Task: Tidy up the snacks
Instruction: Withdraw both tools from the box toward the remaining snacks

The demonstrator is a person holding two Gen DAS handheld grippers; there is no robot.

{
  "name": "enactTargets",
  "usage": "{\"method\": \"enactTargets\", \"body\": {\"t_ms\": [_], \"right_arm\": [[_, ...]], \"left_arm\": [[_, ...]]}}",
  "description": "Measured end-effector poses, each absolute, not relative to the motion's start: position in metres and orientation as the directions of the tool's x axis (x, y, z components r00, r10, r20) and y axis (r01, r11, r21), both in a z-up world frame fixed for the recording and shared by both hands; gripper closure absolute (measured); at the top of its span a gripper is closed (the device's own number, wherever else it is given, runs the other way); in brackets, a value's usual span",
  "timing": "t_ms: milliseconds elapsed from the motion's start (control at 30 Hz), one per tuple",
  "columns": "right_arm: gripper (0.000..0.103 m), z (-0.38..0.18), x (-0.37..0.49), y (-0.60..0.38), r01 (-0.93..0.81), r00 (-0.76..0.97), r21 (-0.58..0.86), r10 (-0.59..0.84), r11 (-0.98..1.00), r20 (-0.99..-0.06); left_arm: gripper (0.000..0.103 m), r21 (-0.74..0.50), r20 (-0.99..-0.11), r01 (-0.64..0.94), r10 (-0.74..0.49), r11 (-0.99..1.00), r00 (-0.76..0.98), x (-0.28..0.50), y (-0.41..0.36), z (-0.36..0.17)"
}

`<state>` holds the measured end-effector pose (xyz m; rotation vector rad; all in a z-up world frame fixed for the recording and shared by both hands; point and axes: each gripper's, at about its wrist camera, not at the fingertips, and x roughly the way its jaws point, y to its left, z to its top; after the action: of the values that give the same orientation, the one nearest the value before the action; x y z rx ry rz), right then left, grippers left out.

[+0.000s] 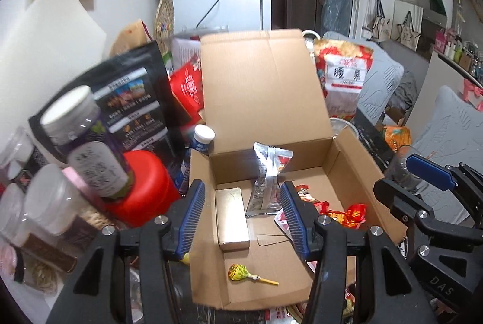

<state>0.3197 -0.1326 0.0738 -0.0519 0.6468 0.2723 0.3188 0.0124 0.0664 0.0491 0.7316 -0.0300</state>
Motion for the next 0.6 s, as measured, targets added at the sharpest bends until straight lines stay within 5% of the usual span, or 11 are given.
{"method": "enactTargets", "body": {"t_ms": [600], "right_arm": [[0.043,0.118,0.205,-0.139,-0.249,0.851,0.017,0.227,0.968,-0.474]], "left_arm": [[0.045,0.023,-0.576,0.103,-0.071,0.994,0.814,0.209,0.012,0.104]]}}
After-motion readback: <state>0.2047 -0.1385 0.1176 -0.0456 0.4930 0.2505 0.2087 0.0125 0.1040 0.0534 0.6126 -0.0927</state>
